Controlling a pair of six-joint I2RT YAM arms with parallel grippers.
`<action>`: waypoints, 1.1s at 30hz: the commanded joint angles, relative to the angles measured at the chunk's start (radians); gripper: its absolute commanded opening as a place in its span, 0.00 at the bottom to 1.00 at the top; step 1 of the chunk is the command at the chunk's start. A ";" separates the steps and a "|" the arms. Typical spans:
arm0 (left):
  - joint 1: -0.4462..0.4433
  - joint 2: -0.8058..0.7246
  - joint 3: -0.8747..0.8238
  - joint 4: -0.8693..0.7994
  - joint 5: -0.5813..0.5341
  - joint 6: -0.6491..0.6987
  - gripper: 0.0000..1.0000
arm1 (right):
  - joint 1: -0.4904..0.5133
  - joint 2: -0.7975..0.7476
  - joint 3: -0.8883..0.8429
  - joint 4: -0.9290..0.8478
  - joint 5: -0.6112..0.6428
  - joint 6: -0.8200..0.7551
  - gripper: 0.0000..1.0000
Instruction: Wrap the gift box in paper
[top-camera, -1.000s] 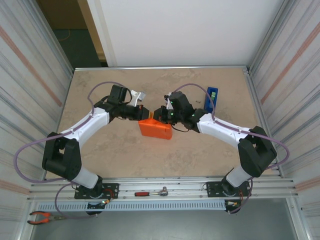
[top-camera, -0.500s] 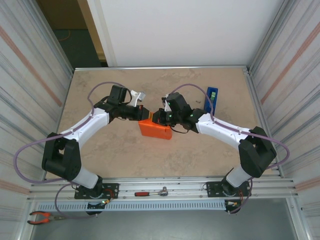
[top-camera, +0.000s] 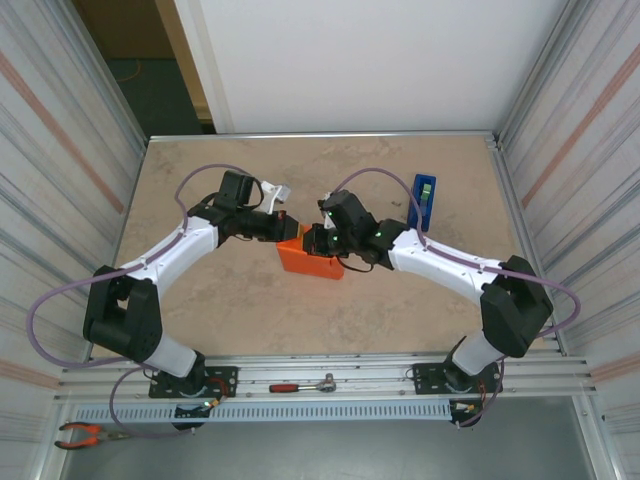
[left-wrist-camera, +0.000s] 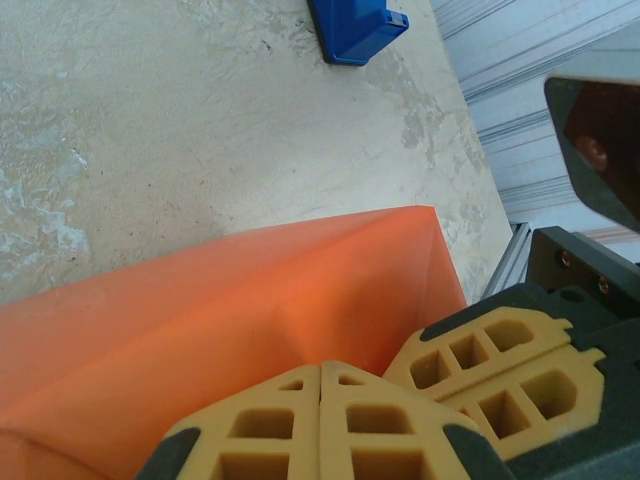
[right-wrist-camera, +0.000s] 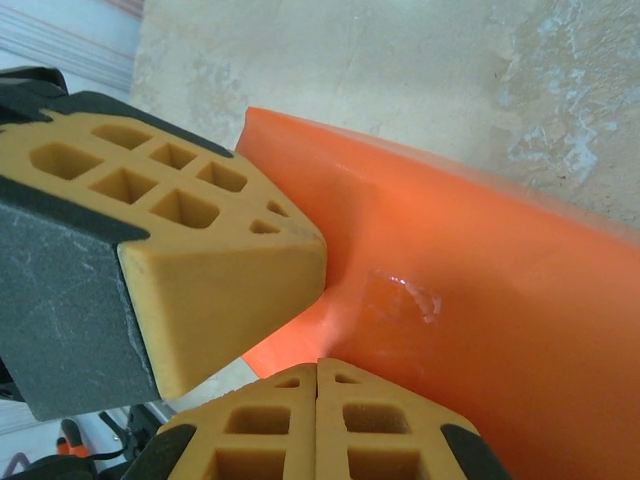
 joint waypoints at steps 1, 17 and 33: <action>-0.009 0.011 -0.031 -0.064 -0.029 0.025 0.00 | 0.023 -0.030 0.009 -0.090 0.030 -0.023 0.00; -0.009 0.008 -0.035 -0.059 -0.026 0.024 0.00 | 0.082 -0.041 0.009 -0.128 0.117 -0.020 0.00; -0.009 0.008 -0.041 -0.050 -0.026 0.020 0.00 | 0.203 -0.010 -0.038 -0.078 0.492 0.016 0.00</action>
